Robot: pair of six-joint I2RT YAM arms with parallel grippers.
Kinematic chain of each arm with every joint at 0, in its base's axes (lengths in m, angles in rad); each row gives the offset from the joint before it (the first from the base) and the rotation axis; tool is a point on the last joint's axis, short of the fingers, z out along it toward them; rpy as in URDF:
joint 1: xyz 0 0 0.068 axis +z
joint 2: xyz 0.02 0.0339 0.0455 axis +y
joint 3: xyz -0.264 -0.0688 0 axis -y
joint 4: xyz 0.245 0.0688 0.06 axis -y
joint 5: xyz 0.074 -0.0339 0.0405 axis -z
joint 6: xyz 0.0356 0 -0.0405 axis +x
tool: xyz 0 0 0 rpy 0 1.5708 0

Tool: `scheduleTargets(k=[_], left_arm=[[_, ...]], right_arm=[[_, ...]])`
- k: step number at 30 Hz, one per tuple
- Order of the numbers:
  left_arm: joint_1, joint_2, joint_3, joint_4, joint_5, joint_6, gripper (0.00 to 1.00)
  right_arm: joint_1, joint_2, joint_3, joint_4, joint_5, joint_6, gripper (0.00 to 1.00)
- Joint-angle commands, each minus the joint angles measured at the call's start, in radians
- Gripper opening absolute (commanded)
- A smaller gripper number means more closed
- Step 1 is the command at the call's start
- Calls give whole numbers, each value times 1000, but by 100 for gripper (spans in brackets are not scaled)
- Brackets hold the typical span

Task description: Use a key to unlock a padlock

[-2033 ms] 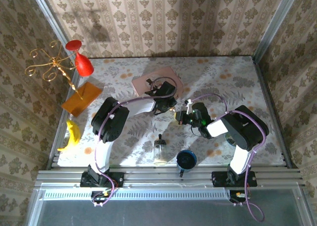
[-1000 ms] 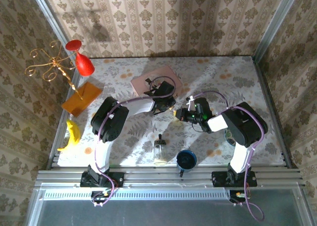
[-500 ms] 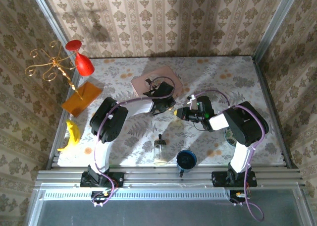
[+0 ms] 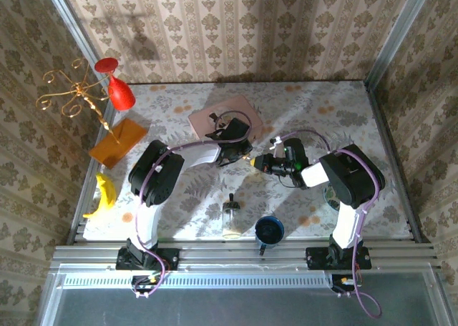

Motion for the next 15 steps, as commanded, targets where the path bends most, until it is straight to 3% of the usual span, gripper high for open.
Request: scheduleTargets(k=[1, 15], left_arm=[[-49, -45, -12, 6, 148, -40, 0], [-52, -37, 0, 6, 147, -56, 0]], right_arm=[[22, -20, 20, 180, 75, 0, 0], [62, -9, -3, 280, 137, 84, 0]])
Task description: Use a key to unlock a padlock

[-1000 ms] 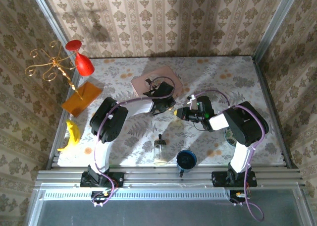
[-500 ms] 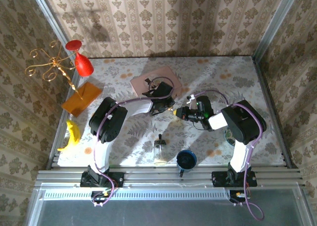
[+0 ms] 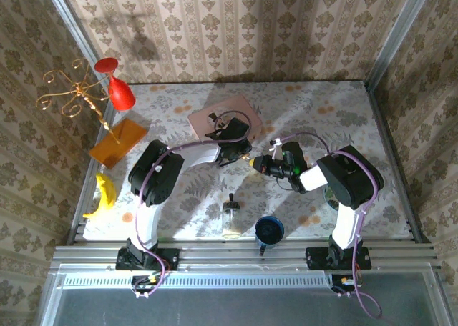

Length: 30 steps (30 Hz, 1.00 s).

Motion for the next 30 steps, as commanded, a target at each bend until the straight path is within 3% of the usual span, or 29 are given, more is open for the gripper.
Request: scheduleTargets(k=[1, 14, 30], left_arm=[[-55, -37, 2, 6, 150, -48, 0], [-52, -57, -18, 33, 158, -72, 0], [-58, -109, -38, 43, 219, -114, 0]], right_arm=[[28, -8, 38, 195, 47, 37, 0], [30, 25, -14, 320, 105, 175, 0], [68, 14, -67, 348, 141, 136, 0]])
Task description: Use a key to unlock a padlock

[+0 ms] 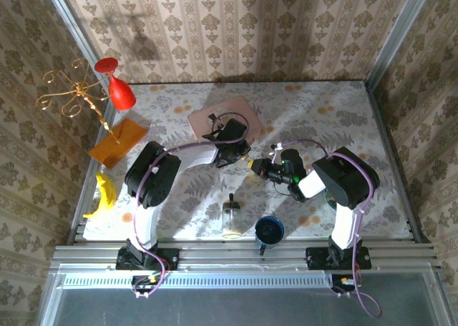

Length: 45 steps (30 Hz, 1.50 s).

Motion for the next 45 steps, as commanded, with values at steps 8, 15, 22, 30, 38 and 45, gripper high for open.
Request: scheduleTargets(k=[8, 15, 22, 30, 38, 45], left_arm=[[-63, -70, -23, 68, 209, -97, 0], [-64, -80, -25, 62, 196, -116, 0], [-68, -78, -14, 56, 197, -143, 0], [-74, -67, -7, 53, 202, -157, 0], [-76, -74, -12, 52, 205, -148, 0], [-80, -70, -13, 55, 219, -146, 0]], right_arm=[[14, -27, 29, 118, 82, -31, 0], [17, -76, -46, 104, 180, -104, 0], [39, -111, -35, 24, 205, -179, 0], [51, -139, -27, -12, 242, -161, 0], [51, -131, -15, -17, 220, -46, 0], [50, -105, 5, 11, 184, 42, 0]])
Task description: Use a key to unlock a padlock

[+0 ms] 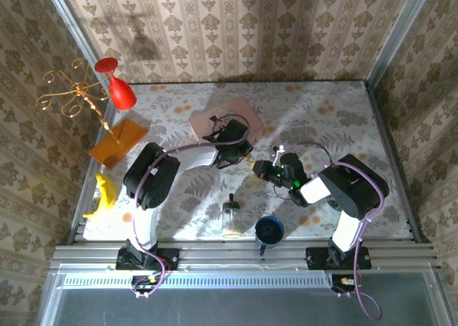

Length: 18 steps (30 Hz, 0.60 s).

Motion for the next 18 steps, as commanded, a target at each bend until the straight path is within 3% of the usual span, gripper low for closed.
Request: scheduleTargets(k=[1, 9, 18], left_arm=[[-68, -54, 4, 28, 182, -70, 0], [-69, -56, 10, 23, 193, -53, 0], [-69, -66, 3, 15, 199, -29, 0]], right_arm=[[1, 0, 61, 68, 25, 65, 0], [-23, -11, 117, -34, -51, 124, 0], [-105, 44, 127, 51, -180, 181, 0]])
